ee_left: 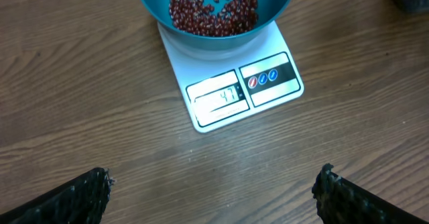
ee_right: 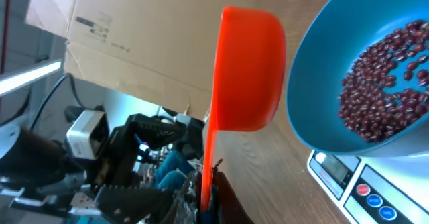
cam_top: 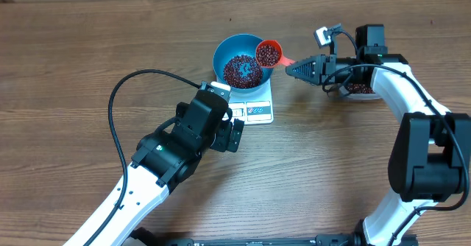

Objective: Scoop item into bowl and weigh 150g on scale
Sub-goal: 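Lift the filled red scoop and carry it left over the blue bowl, then tilt the red scoop with the right gripper to pour beans into bowl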

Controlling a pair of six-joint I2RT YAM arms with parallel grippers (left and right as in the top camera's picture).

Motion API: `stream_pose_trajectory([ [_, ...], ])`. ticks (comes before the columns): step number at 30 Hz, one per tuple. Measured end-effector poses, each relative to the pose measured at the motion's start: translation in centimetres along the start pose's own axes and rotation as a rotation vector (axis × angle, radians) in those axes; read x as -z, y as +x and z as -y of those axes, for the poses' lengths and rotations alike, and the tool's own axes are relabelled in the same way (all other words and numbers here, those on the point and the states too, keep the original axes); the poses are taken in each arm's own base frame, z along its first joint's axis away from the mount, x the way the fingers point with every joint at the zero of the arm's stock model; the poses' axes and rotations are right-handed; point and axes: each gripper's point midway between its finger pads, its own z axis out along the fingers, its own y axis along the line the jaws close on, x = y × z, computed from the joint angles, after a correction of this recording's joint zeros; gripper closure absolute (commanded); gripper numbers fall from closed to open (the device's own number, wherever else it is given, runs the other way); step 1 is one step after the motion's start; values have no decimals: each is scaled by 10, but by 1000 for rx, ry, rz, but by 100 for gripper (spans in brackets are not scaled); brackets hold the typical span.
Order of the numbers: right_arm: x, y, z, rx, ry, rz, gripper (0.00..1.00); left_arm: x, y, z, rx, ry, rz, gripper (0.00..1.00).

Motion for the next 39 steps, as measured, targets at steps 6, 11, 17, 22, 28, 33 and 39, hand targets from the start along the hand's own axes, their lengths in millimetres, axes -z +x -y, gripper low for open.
stream_pose_trajectory([
  [6, -17, -14, 11, -24, 83, 5, 96, 0, 0, 0, 0, 0, 0, 0],
  [11, -32, -15, 32, -19, 220, 11, 96, 0, 0, 0, 0, 0, 0, 0],
  [17, -43, -15, 54, 119, 376, -3, 96, 0, 0, 0, 0, 0, 0, 0],
  [22, -42, -17, 64, 278, 441, -28, 96, 0, 0, 0, 0, 0, 0, 0],
  [28, -40, -19, 67, 544, 458, -86, 96, 0, 0, 0, 0, 0, 0, 0],
  [33, -40, -20, 68, 855, 454, -158, 96, 0, 0, 0, 0, 0, 0, 0],
  [39, -39, -35, 68, 1209, 479, -204, 96, 0, 0, 0, 0, 0, 0, 0],
])
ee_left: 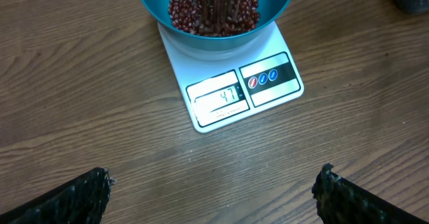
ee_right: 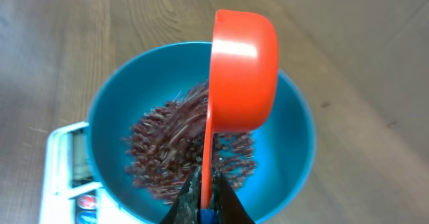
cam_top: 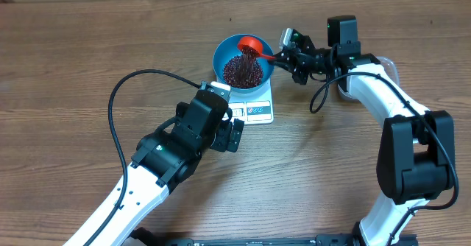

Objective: Scoop item into bowl and weigh 150g on scale
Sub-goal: 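Tilt the red scoop with the right gripper to pour beans into bowl, then carry the empty red scoop right back into the bean tub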

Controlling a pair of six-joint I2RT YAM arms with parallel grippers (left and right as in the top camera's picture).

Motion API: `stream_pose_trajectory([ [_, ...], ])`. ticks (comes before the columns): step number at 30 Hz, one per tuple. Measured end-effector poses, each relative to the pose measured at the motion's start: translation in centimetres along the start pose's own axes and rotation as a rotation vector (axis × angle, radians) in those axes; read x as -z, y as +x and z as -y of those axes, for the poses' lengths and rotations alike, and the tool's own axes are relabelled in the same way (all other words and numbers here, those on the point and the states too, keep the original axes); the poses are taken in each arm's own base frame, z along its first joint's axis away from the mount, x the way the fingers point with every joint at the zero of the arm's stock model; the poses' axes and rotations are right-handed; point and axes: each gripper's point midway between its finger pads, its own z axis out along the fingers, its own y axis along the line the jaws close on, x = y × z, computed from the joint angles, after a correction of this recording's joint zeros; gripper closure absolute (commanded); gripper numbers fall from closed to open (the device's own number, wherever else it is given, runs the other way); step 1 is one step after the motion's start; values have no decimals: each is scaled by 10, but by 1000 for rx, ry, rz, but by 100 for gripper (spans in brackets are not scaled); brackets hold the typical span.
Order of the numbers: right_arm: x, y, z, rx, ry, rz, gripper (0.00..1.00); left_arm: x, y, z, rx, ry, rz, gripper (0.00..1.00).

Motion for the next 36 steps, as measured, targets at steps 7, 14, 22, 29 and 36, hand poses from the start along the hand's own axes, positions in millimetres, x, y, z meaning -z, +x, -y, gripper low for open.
stream_pose_trajectory([
  [7, 0, -4, 11, 115, 46, 1, 96, 0, 0, 0, 0, 0, 0, 0],
  [14, 0, -3, 11, 128, 48, -3, 96, 0, 0, 0, 0, 0, 0, 0],
  [22, 1, -10, 18, -98, 67, 30, 96, 0, 0, 0, 0, 0, 0, 1],
  [29, 2, -19, 20, -407, 57, 76, 96, 0, 0, 0, 0, 0, 0, 0],
  [36, 25, -41, 18, -581, 74, 86, 96, 0, 0, 0, 0, 0, 0, 0],
])
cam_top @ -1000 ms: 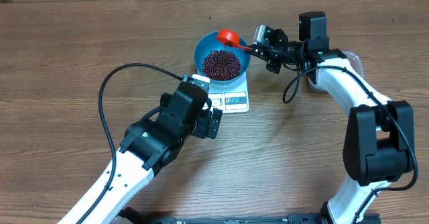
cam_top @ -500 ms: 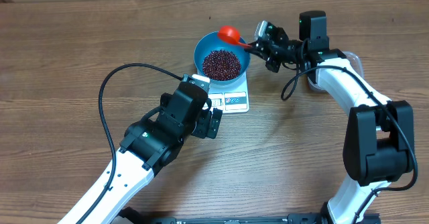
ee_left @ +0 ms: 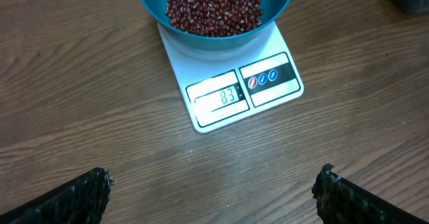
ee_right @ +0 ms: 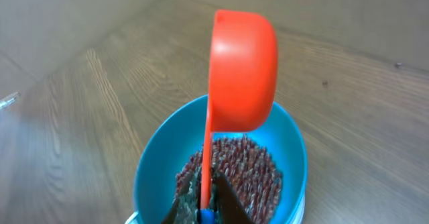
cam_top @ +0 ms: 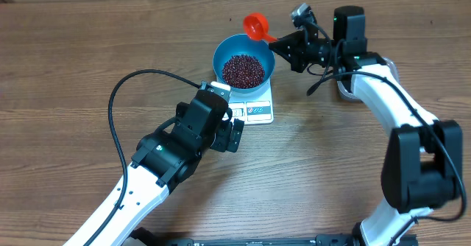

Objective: Scoop item into bowl and weigh 150g on scale
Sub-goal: 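Carry the empty red scoop right back into the bean tub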

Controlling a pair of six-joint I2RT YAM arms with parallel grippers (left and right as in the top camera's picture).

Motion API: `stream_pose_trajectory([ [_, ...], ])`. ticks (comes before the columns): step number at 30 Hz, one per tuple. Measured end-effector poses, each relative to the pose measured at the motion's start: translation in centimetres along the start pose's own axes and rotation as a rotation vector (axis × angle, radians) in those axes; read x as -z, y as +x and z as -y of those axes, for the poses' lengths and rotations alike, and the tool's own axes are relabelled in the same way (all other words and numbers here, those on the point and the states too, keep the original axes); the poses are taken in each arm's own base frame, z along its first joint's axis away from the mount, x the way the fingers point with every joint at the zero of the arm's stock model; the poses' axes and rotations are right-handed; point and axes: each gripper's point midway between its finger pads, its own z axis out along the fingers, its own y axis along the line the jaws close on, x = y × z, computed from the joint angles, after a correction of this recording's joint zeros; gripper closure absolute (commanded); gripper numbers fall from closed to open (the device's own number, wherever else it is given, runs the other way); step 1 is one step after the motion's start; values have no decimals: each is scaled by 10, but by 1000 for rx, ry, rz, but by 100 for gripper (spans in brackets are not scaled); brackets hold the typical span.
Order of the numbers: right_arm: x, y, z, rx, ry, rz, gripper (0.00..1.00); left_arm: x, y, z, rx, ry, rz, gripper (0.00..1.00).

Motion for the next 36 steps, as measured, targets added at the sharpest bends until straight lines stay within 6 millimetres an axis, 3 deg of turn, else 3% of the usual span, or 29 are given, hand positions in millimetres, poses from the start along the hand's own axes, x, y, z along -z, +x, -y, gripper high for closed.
stream_pose_trajectory([
  [2, 18, -3, 1, -47, 52, -17, 96, 0, 0, 0, 0, 0, 1, 0],
  [11, 149, 2, 38, -231, 520, -89, 96, 0, 0, 0, 0, 0, 0, 0],
  [13, 182, 17, 53, -286, 661, -129, 96, 0, 0, 0, 0, 0, 0, 1],
  [16, 204, 45, 63, -373, 753, -210, 96, 0, 0, 0, 0, 0, 0, 0],
  [23, 208, 87, 74, -470, 805, -351, 96, 0, 0, 0, 0, 0, 0, 0],
  [32, 191, 140, 98, -567, 797, -495, 96, 0, 0, 0, 0, 0, 0, 0],
  [35, 188, 145, 102, -569, 794, -504, 86, 0, 0, 0, 0, 0, 0, 1],
  [36, 188, 143, 103, -568, 797, -497, 87, 0, 0, 0, 0, 0, 0, 0],
])
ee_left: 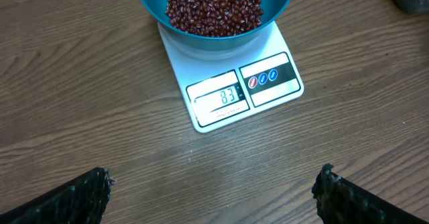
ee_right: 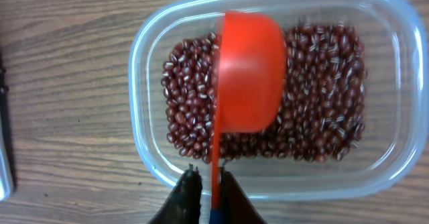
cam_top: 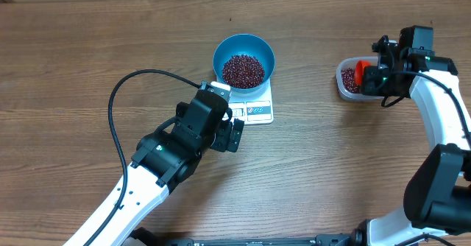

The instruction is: Scoop item into bowl and weigh 150g on scale

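A blue bowl [cam_top: 243, 60] of red beans stands on a white scale [ee_left: 231, 93] whose display reads 83. My right gripper [ee_right: 209, 180] is shut on the handle of an orange scoop [ee_right: 249, 71], held on its side over a clear container [ee_right: 151, 153] of red beans at the right of the table; in the overhead view the orange scoop [cam_top: 359, 72] shows inside the clear container [cam_top: 346, 90]. My left gripper [ee_left: 213, 190] is open above bare wood in front of the scale, with nothing between its fingers.
The wooden table [cam_top: 88, 62] stretches left and in front of the scale. My left arm's black cable [cam_top: 118, 99] loops over the table at the left. A dark object sits at the top right edge of the left wrist view.
My right gripper with the scoop has moved from behind the blue bowl to the bean container at the right. The scale still reads 83. The left arm has not moved.
The right gripper held the scoop full of beans beside the bowl while the scale read 47. Then the scoop was tipped over the bowl with beans falling. Then the scoop was behind the bowl and the scale read 83. Now the scoop is over the bean container.
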Controlling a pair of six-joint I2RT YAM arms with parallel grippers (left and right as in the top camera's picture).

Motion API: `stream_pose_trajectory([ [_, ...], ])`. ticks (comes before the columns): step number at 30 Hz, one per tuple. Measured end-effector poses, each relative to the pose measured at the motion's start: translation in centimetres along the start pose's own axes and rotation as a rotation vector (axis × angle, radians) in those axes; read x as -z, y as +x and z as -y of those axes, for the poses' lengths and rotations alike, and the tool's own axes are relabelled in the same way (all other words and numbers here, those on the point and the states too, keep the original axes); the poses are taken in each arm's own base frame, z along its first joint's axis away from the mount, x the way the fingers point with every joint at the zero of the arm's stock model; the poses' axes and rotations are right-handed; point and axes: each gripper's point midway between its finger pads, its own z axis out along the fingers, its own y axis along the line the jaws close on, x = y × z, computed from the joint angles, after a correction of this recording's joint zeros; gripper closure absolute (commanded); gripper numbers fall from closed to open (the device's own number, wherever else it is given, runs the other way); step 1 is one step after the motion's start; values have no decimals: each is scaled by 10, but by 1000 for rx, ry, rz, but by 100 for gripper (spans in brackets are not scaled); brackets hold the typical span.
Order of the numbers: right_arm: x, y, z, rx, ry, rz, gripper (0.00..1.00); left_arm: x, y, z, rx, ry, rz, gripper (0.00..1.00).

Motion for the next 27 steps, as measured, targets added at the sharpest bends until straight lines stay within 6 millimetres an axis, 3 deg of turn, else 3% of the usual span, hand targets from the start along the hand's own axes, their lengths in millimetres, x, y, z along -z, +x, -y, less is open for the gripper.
stream_pose_trajectory([
  [20, 1, -17, 2, -6, 9, 68, 81, 0, 0, 0, 0, 0, 0, 0],
  [27, 2, -27, 3, -17, 13, 111, 89, 0, 0, 0, 0, 0, 0, 1],
])
